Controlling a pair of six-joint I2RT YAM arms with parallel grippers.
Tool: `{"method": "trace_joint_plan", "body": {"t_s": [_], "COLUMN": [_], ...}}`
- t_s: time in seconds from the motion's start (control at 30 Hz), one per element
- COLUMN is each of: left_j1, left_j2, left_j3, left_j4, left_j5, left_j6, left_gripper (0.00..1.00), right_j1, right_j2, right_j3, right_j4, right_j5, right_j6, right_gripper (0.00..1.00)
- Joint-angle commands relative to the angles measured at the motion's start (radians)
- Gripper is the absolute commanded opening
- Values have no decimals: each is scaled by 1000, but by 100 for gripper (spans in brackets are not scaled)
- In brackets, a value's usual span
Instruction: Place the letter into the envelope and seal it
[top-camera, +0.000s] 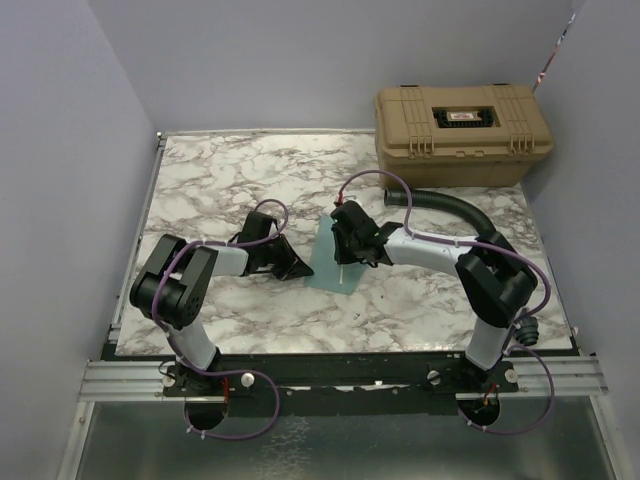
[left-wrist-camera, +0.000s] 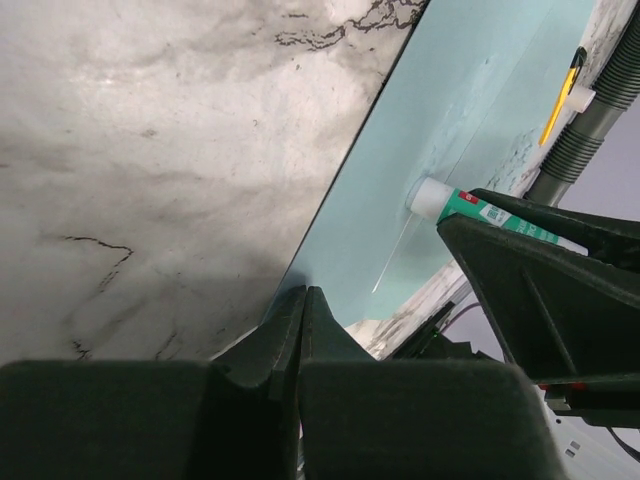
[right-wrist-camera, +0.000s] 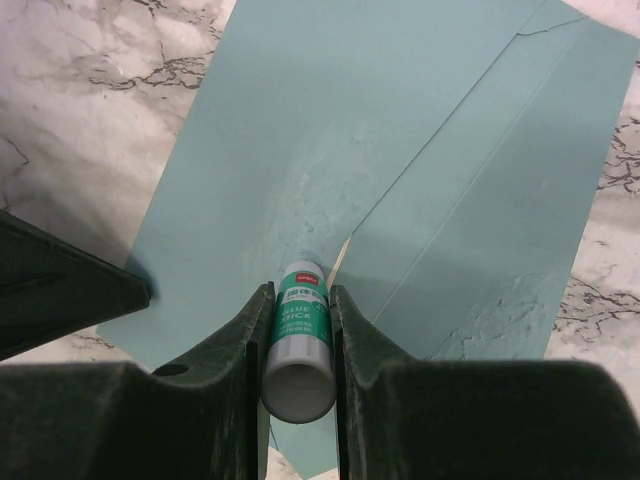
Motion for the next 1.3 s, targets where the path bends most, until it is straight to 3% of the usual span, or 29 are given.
{"method": "trace_joint_plan", "body": {"t_s": [0.0,0.47,0.73,1.13,1.27], "left_j1": [-2,-2,-2,-1,-1], "left_j2": [61,49,57,73,71], "left_j3": [-20,-35,-26,-16,-18], "left_j4": [-62,-62,-62,-62,-62], "left_j5": [-147,-133,-132,-144,-142], "left_j6": [21,32,30,7,9], "left_gripper": [0,0,0,0,0], "right_j1": [11,-61,-73,7,7], "right_j2": [22,143,106,11,17], "right_j3": [-33,82,52,-65,-54], "right_j4": [-126,-106,-111,-101,-119], "right_j5": [-63,71,19,-59,2], "right_j6": [-16,-26,-36,23,22], "right_gripper": [1,1,1,1,0]}}
